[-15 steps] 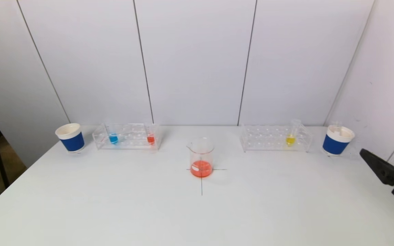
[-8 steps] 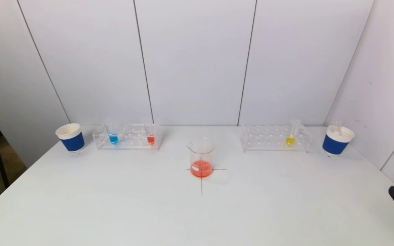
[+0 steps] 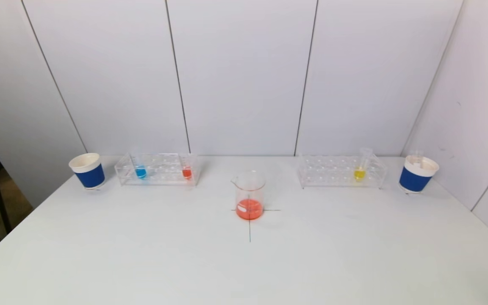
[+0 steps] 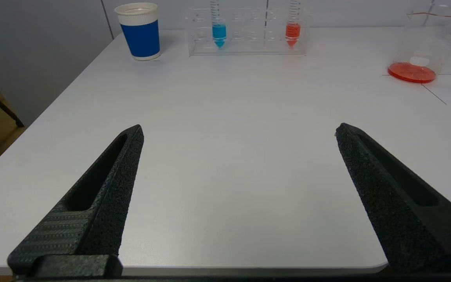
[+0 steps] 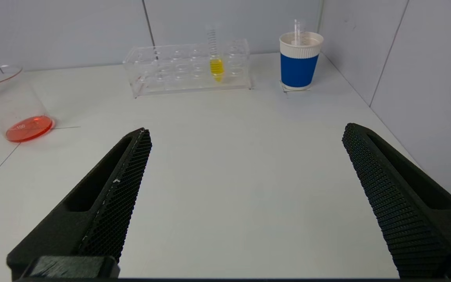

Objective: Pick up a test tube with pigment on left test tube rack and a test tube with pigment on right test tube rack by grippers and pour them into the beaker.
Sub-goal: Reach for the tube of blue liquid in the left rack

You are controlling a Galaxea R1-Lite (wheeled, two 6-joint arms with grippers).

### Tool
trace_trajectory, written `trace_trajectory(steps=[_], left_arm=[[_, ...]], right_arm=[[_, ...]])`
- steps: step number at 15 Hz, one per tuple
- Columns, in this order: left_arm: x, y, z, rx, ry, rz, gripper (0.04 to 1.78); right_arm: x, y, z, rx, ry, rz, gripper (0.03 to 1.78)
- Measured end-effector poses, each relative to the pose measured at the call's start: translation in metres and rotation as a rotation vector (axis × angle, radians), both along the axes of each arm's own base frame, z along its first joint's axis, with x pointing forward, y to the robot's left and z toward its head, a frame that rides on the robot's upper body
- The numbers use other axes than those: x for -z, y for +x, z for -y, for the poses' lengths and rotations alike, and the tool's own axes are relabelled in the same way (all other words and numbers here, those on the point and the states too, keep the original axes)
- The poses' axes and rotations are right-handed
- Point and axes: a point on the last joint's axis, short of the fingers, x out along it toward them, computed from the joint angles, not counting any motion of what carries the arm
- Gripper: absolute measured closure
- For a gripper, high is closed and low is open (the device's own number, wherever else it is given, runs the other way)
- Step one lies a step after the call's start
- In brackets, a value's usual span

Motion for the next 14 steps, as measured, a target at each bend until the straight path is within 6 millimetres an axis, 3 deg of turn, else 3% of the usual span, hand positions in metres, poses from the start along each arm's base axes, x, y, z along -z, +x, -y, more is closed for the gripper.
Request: trace_trajectory(steps=[14], left_arm=[[0.000,0.000,0.000,0.000,0.000,0.000,0.10]], right_arm=[[0.006,-0.017,0.002,0.043,-0.055,0.079,0.04]])
